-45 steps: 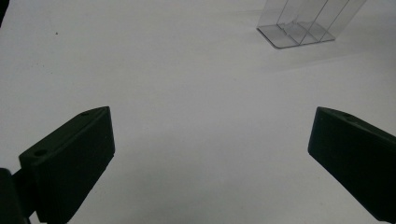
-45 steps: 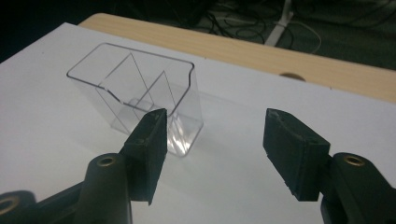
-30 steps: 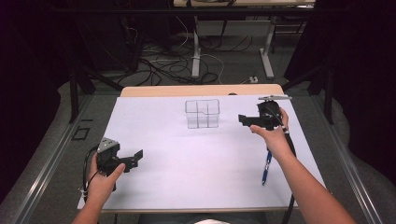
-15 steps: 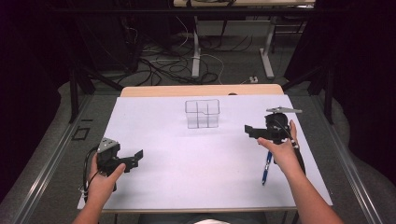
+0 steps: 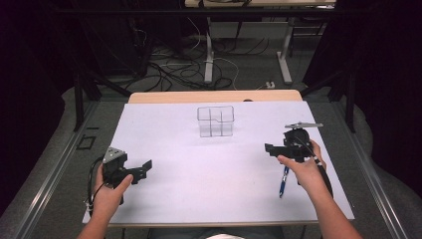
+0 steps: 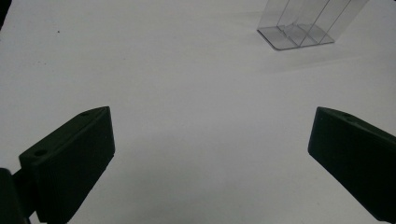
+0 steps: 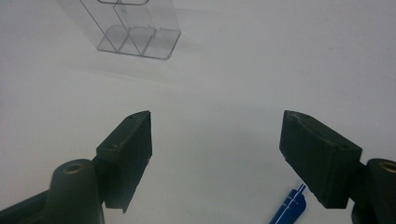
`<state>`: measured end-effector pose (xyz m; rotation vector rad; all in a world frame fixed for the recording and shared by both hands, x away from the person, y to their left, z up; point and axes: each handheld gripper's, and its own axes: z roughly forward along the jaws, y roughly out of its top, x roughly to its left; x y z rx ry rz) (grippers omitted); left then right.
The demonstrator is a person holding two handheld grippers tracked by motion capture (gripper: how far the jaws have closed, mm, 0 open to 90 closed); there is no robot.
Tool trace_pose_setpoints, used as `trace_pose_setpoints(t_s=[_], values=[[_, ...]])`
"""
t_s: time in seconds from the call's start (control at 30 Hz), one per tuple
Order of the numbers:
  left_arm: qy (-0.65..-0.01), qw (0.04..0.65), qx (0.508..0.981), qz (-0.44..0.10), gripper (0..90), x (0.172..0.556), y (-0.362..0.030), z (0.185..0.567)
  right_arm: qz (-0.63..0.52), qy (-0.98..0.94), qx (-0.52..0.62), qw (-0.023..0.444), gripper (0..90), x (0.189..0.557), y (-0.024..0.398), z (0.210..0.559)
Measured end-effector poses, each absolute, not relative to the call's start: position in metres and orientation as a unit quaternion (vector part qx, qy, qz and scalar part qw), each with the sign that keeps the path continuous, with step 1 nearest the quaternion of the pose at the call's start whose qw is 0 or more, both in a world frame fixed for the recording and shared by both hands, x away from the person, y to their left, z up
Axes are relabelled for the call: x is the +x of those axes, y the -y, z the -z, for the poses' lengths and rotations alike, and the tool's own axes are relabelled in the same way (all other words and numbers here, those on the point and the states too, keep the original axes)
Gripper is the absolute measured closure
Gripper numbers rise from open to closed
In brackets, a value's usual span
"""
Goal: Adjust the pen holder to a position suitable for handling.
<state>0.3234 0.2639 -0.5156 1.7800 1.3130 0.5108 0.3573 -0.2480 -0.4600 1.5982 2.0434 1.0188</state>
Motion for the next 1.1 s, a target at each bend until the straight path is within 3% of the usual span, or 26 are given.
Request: trace_pose_setpoints(t_s=[0.23,0.5,0.97,1.1], values=[[-0.525,0.421,0.711,-0.204,0.6,0.323,-0.264,0.516,-0.322,-0.734,0.572,0.174,34.1,0.350,0.249,0.468],[-0.523,0.418,0.714,-0.204,0.8,0.323,-0.263,0.516,-0.312,-0.738,0.570,0.182,34.6,0.340,0.262,0.478],[-0.521,0.418,0.716,-0.206,0.8,0.323,-0.262,0.516,-0.332,-0.690,0.634,0.106,38.8,0.336,0.274,0.486],[-0.521,0.420,0.714,-0.206,0.8,0.323,-0.262,0.516,-0.315,-0.688,0.646,0.094,46.6,0.337,0.280,0.484]])
